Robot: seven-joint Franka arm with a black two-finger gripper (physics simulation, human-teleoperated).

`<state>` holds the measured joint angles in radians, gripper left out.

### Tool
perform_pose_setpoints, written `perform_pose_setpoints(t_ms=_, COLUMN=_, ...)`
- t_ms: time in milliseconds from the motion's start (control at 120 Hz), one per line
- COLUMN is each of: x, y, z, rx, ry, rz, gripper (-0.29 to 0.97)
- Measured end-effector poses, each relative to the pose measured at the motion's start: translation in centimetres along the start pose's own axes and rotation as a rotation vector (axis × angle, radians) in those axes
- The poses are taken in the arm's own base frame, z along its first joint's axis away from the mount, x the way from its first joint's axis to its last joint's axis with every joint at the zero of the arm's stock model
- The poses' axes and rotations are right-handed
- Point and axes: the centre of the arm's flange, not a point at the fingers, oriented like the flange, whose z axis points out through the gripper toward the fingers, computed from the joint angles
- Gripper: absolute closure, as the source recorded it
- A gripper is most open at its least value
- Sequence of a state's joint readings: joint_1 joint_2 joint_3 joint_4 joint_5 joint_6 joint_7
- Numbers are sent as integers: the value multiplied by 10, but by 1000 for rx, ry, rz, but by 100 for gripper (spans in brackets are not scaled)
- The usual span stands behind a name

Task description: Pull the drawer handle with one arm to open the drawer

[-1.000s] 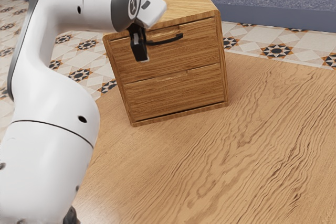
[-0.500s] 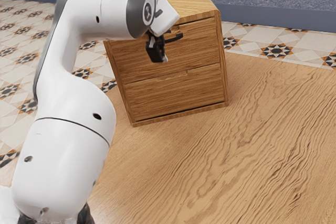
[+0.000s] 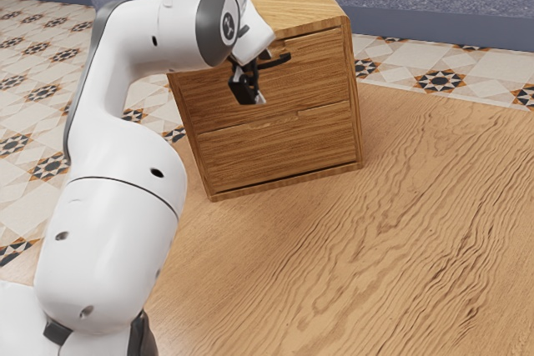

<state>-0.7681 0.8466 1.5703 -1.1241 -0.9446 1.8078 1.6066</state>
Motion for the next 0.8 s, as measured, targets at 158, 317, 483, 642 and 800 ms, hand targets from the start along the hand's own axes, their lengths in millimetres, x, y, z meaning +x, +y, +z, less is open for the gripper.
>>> perform_pose_setpoints(t_ms=158, x=-8, y=0, z=7, rx=-10, ry=-6, rz=-12, gripper=0)
perform_pose_setpoints(t_ms=317, x=-13, y=1, z=11, rx=-20, ry=-5, rz=-17, gripper=-10)
perform_pose_setpoints(t_ms=483, x=-13, y=2, z=12, rx=-24, ry=-6, rz=-21, gripper=-11)
perform_pose_setpoints(t_ms=642, x=-5, y=5, z=11, rx=-27, ry=0, rz=-13, gripper=1)
perform_pose_setpoints(t_ms=800, x=17, y=12, z=4, rx=-27, ry=16, rz=13, gripper=14)
